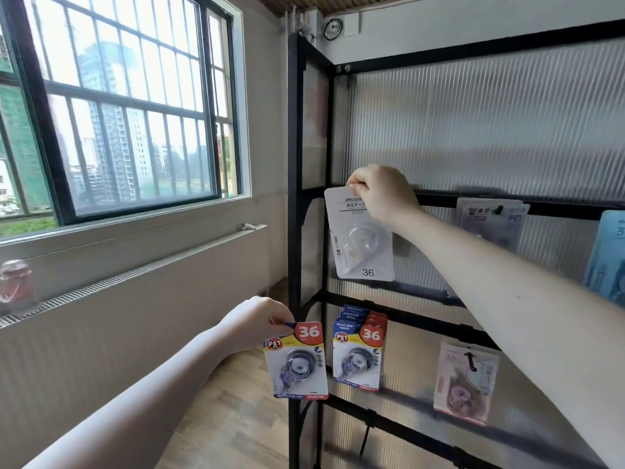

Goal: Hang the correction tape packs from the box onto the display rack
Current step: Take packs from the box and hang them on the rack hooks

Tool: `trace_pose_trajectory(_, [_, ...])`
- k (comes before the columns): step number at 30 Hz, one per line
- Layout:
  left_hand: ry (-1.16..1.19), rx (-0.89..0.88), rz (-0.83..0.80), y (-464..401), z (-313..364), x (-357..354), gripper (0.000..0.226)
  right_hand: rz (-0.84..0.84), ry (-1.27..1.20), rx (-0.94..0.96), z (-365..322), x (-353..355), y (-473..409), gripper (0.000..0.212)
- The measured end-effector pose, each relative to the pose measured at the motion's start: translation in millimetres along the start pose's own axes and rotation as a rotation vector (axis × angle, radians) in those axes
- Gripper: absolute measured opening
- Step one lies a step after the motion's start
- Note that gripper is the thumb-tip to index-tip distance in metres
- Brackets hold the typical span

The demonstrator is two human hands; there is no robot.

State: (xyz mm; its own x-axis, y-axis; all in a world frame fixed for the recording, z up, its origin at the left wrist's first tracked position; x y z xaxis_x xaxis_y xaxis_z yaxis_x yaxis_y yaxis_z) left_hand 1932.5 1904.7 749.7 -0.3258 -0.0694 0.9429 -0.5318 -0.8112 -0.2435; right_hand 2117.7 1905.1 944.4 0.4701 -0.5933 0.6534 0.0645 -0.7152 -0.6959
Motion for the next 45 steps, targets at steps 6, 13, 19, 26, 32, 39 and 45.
trace_pose_trajectory(6, [0.009, -0.006, -0.027, -10.3, -5.2, -18.0, 0.014, -0.030, 0.012, 0.025, 8.4, -15.6, -7.5, 0.020])
trace_pose_trajectory(13, [0.039, -0.009, -0.043, -24.3, -9.6, -35.8, 0.011, 0.045, -0.023, 0.064, 13.7, -14.4, -18.3, 0.019])
trace_pose_trajectory(19, [0.030, -0.051, -0.063, -40.0, -5.3, -47.1, 0.013, 0.074, -0.051, 0.083, 24.7, -10.0, -22.3, 0.019])
trace_pose_trajectory(26, [0.048, -0.090, -0.064, -56.9, 0.6, -59.2, 0.016, 0.013, -0.097, 0.124, 32.2, -18.0, -25.6, 0.018])
trace_pose_trajectory(32, [0.056, -0.126, -0.061, -65.9, 11.8, -64.3, 0.017, 0.003, -0.137, 0.134, 37.6, -20.9, -25.6, 0.021])
trace_pose_trajectory(39, [0.051, -0.153, -0.066, -69.2, 18.2, -68.1, 0.021, 0.011, -0.017, 0.116, 52.0, -34.4, -23.8, 0.022])
trace_pose_trajectory(45, [0.063, -0.159, -0.071, -65.5, 24.1, -67.3, 0.020, 0.068, 0.156, 0.103, 50.6, -34.0, -22.7, 0.023])
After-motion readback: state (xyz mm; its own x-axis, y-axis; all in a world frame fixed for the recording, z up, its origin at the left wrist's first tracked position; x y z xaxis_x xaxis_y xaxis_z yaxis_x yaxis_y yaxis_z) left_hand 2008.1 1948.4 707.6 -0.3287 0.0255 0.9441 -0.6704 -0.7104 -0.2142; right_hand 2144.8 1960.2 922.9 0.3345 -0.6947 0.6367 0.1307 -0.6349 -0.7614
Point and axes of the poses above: each hand's wrist, its own y-axis away from the middle knuckle, its own x-axis out of the back of the hand, z = x × y, the point moved 7 cm from there along -y, towards the middle knuckle, and after that the axes turned 8 degrees about -x, right-handed, at the moved point
